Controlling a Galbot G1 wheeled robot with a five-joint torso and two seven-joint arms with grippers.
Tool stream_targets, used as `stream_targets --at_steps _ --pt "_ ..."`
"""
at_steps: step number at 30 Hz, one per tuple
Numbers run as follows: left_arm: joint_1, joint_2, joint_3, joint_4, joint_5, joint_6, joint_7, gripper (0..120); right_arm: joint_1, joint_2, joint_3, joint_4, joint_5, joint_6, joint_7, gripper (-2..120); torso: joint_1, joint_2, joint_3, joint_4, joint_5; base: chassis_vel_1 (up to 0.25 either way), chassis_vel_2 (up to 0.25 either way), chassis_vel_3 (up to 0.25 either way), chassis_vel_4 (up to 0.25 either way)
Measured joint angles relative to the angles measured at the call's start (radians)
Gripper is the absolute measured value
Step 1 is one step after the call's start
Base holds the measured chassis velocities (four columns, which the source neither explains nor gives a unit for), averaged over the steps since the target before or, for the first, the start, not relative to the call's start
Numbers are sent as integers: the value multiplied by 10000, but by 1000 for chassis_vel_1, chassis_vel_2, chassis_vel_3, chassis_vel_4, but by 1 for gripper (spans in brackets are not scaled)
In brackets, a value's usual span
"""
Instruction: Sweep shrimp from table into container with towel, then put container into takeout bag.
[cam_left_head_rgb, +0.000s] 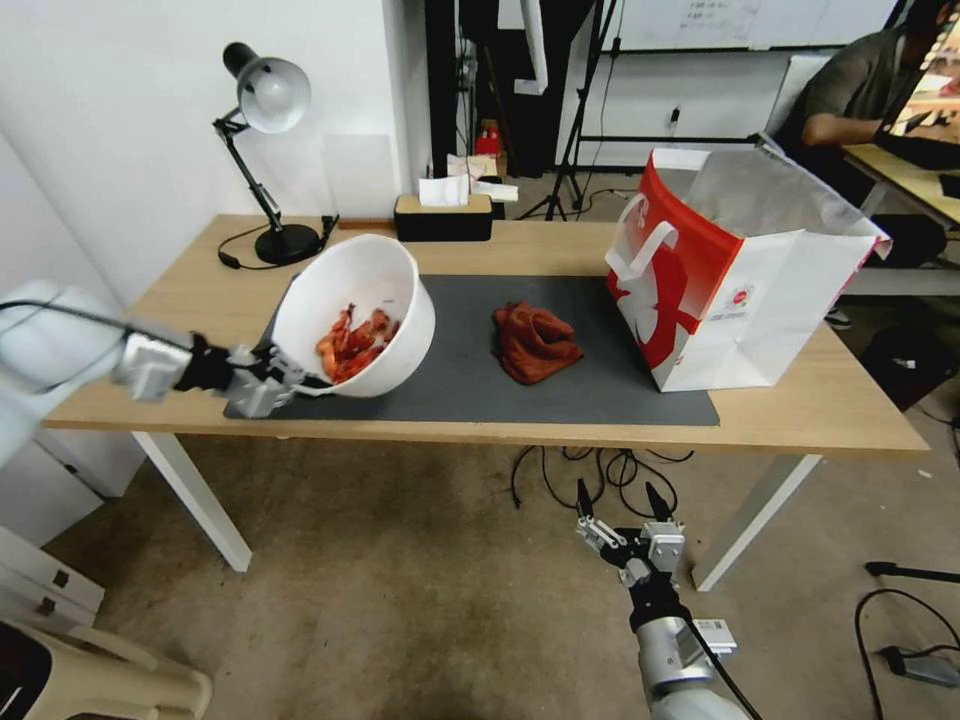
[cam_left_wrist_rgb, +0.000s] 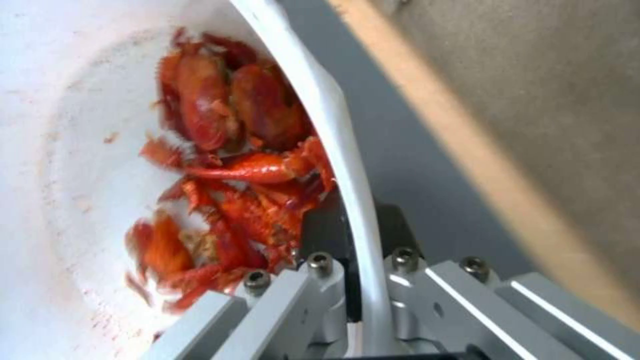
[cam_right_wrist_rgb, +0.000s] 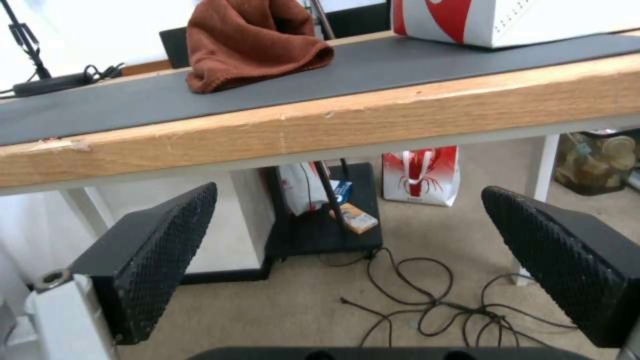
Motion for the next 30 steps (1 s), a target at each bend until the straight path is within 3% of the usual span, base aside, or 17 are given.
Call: stream_targets --at_steps 1,2,5,6,8,9,11,14,15,17,18,21,22,25,26,29,30 --pt "-517 -328 420 307 41 -65 68 0 -2 33 2 -5 -22 -2 1 100 0 1 0 1 0 0 0 0 0" --pt "-517 -328 420 307 41 -65 68 0 -2 33 2 -5 -22 -2 1 100 0 1 0 1 0 0 0 0 0" --pt "-2015 -1303 1646 1249 35 -216 153 0 2 103 15 -12 -78 -16 15 100 1 0 0 -8 1 0 0 0 0" --pt "-2015 -1303 1646 1249 35 -216 153 0 2 103 15 -12 -78 -16 15 100 1 0 0 -8 1 0 0 0 0" --pt "-2518 -1696 2051 1718 27 -293 185 0 8 121 41 -12 -86 -27 18 100 1 0 0 -6 2 0 0 0 0" --pt "-3175 -2261 2442 2481 109 -454 276 0 22 138 100 -1 -88 -39 30 100 1 1 1 0 -4 0 0 0 0" --pt "-3435 -2509 2574 2823 185 -521 308 0 35 147 119 8 -88 -40 32 100 1 1 0 0 3 0 0 0 0" --pt "-4301 -3510 3028 4048 272 -709 396 0 45 174 191 10 -87 -43 41 100 1 1 0 6 -2 0 0 0 0" --pt "-4301 -3510 3028 4048 272 -709 396 0 45 174 191 10 -87 -43 41 100 1 1 0 6 -2 0 0 0 0" --pt "-4791 -4298 3214 4707 259 -784 400 0 55 210 215 -6 -87 -45 42 100 1 1 0 -1 0 0 0 0 0" --pt "-4791 -4298 3214 4707 259 -784 400 0 55 210 215 -6 -87 -45 42 100 1 1 0 -1 0 0 0 0 0" --pt "-5454 -5602 3336 5745 -43 -790 253 0 84 269 245 -36 -83 -49 44 100 1 1 -1 -9 4 0 0 0 0" --pt "-5454 -5602 3336 5745 -43 -790 253 0 84 269 245 -36 -83 -49 44 100 1 1 -1 -9 4 0 0 0 0" --pt "-6003 -6628 3275 6970 -219 -904 110 0 98 279 280 -53 -70 -58 46 100 2 1 0 -3 3 0 0 0 0" --pt "-6003 -6628 3275 6970 -219 -904 110 0 98 279 280 -53 -70 -58 46 100 2 1 0 -3 3 0 0 0 0" --pt "-6518 -7602 3222 7966 -303 -942 46 0 108 269 366 -62 -34 -65 46 100 0 1 0 4 0 0 0 0 0" --pt "-6518 -7602 3222 7966 -303 -942 46 0 108 269 366 -62 -34 -65 46 100 0 1 0 4 0 0 0 0 0"
